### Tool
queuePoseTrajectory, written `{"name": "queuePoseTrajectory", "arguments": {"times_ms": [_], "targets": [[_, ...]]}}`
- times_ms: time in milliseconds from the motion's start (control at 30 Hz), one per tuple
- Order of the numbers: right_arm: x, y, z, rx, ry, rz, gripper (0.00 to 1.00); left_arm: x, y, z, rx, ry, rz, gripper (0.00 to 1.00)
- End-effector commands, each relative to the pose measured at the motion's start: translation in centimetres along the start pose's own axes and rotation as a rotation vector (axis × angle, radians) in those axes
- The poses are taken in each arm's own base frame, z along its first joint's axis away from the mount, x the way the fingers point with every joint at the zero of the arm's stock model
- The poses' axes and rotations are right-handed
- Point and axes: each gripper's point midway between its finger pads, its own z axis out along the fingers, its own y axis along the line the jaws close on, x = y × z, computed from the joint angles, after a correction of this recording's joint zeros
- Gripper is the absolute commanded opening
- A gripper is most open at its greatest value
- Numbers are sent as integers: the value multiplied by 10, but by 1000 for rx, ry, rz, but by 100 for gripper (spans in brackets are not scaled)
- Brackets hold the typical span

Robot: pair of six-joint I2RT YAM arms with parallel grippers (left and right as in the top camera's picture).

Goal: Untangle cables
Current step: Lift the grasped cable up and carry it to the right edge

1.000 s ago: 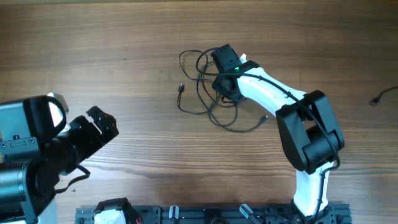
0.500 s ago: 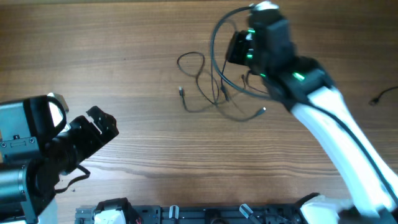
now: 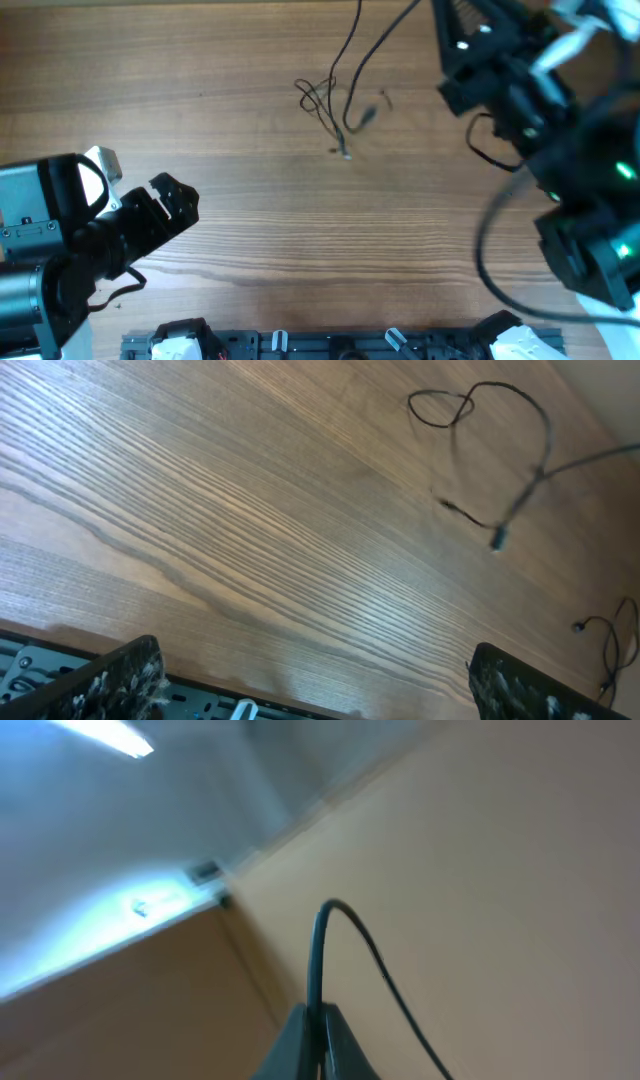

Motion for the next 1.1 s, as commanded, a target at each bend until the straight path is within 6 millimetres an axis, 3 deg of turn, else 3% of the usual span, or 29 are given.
{"name": "queuePoseTrajectory", "arguments": {"times_ms": [0, 267, 400, 533, 600, 633, 733, 900, 1000, 1067], "targets": [[-29, 35, -18, -117, -68, 90, 4, -1, -4, -3, 20, -9, 26, 100], [-42, 19, -20, -23, -142, 91, 4, 3, -2, -3, 13, 6, 49, 99], [-27, 5, -17, 36, -86, 52, 4, 3, -2, -3, 12, 7, 51, 100], [-9, -73, -32, 447, -59, -74, 5, 6, 0, -3, 7, 19, 48, 100], [-10, -115, -55, 708, -75, -158, 4, 6, 0, -3, 6, 20, 47, 100], [-13, -126, -65, 789, -85, -204, 4, 6, 0, -3, 6, 20, 47, 100], [-34, -156, -93, 1012, -86, -410, 4, 6, 0, -3, 6, 20, 47, 100], [-79, -204, -139, 1201, -141, -480, 4, 6, 0, -3, 6, 21, 47, 100], [-105, -247, -179, 1326, -150, -487, 4, 6, 0, -3, 6, 21, 46, 100], [-123, -291, -218, 1411, -159, -425, 4, 6, 0, -3, 6, 21, 46, 100]]}}
